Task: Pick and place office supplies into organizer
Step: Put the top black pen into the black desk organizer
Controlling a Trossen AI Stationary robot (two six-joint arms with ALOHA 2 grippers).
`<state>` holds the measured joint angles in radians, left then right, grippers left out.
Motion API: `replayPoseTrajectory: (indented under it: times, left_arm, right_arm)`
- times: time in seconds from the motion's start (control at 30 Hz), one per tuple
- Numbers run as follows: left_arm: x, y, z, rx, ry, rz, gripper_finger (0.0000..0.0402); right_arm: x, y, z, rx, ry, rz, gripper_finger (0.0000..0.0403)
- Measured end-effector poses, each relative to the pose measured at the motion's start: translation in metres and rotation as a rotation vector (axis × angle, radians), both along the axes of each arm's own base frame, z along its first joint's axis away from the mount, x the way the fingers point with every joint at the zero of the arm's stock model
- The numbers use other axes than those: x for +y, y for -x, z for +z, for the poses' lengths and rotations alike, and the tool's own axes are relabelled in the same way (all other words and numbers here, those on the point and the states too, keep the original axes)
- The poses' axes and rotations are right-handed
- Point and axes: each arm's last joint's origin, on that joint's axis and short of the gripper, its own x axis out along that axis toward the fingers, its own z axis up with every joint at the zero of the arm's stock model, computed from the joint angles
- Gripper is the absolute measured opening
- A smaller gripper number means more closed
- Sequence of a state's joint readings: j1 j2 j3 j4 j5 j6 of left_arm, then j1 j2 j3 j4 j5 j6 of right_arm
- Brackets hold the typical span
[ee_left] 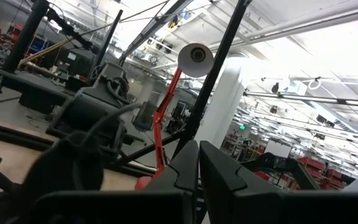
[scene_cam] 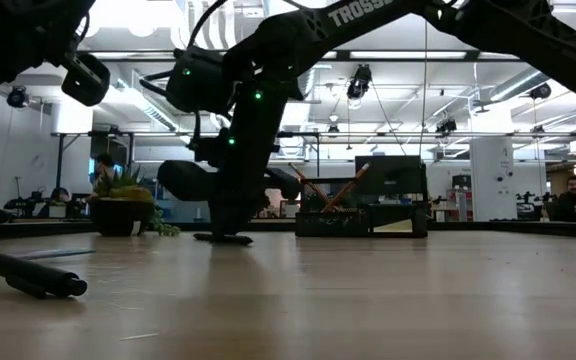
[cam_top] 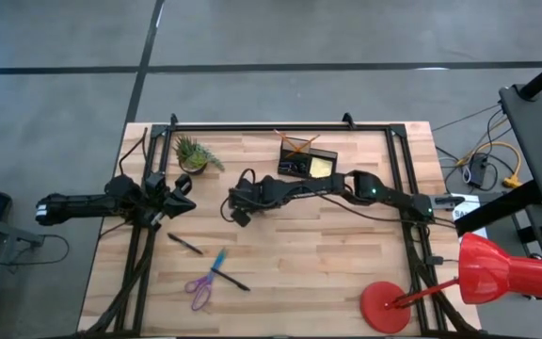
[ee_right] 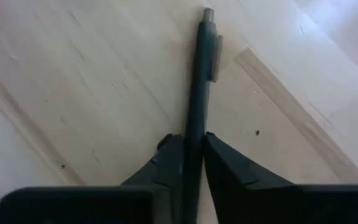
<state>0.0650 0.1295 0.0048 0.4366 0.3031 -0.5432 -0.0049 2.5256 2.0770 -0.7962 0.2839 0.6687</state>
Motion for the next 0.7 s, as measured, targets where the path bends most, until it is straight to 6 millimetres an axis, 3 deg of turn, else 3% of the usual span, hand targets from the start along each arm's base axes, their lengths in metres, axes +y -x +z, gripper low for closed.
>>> replayPoseTrajectory:
  times: [0.23,0.7]
  left_arm:
    - [0.0,0.0,0.0,0.0,0.0,0.001,0.0]
    - [0.0,0.0,0.0,-0.001,0.0,0.0,0.0]
  right_arm:
    - [-0.016,0.0,0.005,-0.018,-0.155,-0.031,0.0015]
    - [-0.043,-0.009,0.054,-0.142,-0.149,-0.042,0.0012]
